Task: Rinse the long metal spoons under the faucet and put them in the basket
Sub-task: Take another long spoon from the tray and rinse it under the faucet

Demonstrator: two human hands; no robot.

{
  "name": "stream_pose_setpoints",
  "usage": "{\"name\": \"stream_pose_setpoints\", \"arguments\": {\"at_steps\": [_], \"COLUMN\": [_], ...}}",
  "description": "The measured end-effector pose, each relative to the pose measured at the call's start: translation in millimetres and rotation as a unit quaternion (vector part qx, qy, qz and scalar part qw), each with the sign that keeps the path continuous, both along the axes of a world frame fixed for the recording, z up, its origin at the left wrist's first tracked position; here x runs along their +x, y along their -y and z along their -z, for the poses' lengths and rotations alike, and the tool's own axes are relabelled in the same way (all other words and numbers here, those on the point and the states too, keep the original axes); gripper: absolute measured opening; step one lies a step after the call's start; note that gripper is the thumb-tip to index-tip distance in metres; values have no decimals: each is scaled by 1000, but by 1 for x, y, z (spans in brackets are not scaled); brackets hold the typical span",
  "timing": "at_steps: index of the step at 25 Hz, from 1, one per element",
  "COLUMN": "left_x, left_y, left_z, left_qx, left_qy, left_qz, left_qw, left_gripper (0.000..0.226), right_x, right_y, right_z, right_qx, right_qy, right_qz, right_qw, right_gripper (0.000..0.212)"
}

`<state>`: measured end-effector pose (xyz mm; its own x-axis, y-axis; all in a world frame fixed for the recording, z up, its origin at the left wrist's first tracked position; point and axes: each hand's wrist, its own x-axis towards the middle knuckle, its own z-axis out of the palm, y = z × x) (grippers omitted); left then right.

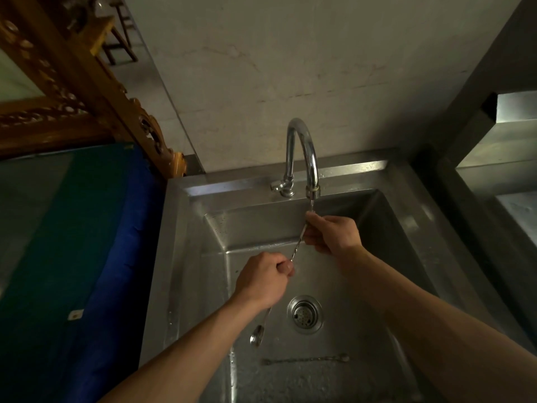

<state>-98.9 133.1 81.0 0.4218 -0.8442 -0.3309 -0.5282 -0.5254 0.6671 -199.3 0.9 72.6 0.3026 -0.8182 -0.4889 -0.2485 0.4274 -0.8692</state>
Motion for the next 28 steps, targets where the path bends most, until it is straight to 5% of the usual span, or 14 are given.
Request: {"name": "stream_pose_setpoints", "arguments": {"at_steps": [28], "left_x": [3], "left_y": [5], "left_z": [-9], "left_qx": [20], "left_qy": [60], "left_qz": [13], "left_qw": [998], "left_gripper": [20], "right_x": [5], "right_y": [2], "right_z": [-6], "right_qx": [21], "right_qy": [29], "right_qz": [-5], "right_qw": [999], "right_gripper": [22]}}
